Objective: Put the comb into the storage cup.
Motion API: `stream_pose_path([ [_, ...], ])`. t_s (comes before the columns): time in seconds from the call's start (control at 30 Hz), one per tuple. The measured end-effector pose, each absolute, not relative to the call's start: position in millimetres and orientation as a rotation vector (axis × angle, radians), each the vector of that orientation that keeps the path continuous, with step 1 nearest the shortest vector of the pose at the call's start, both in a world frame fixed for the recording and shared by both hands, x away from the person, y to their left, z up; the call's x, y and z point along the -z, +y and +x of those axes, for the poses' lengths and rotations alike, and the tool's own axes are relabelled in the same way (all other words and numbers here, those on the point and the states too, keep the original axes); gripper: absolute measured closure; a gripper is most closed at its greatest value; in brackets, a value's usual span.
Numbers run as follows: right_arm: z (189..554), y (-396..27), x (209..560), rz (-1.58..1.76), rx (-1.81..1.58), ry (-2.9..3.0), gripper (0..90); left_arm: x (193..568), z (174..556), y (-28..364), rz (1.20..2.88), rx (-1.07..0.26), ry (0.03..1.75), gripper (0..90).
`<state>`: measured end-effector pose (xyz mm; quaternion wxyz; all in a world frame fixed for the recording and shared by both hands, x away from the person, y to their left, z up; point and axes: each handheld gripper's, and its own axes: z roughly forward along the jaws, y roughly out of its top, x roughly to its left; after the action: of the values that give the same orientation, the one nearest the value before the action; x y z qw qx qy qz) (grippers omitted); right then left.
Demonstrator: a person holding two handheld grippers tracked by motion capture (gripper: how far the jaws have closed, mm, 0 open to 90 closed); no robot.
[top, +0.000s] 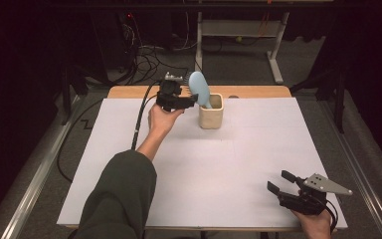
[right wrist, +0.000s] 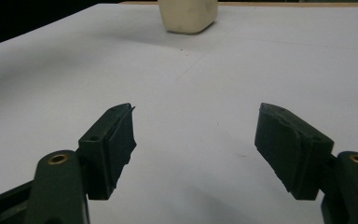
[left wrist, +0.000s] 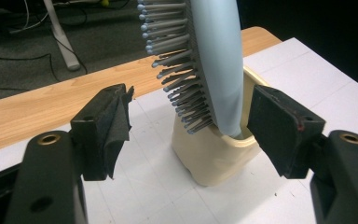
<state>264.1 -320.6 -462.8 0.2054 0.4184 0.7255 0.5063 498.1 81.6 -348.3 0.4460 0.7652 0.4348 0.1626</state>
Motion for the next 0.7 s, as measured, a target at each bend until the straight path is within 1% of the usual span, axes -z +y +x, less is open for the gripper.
stream_pose_path([
  [0.7, 264.0, -320.8, 462.5, 1.166, -1.415, 2.017, 29.1, 346.2, 490.4, 87.3, 1.921, -0.412, 1.035, 29.4],
])
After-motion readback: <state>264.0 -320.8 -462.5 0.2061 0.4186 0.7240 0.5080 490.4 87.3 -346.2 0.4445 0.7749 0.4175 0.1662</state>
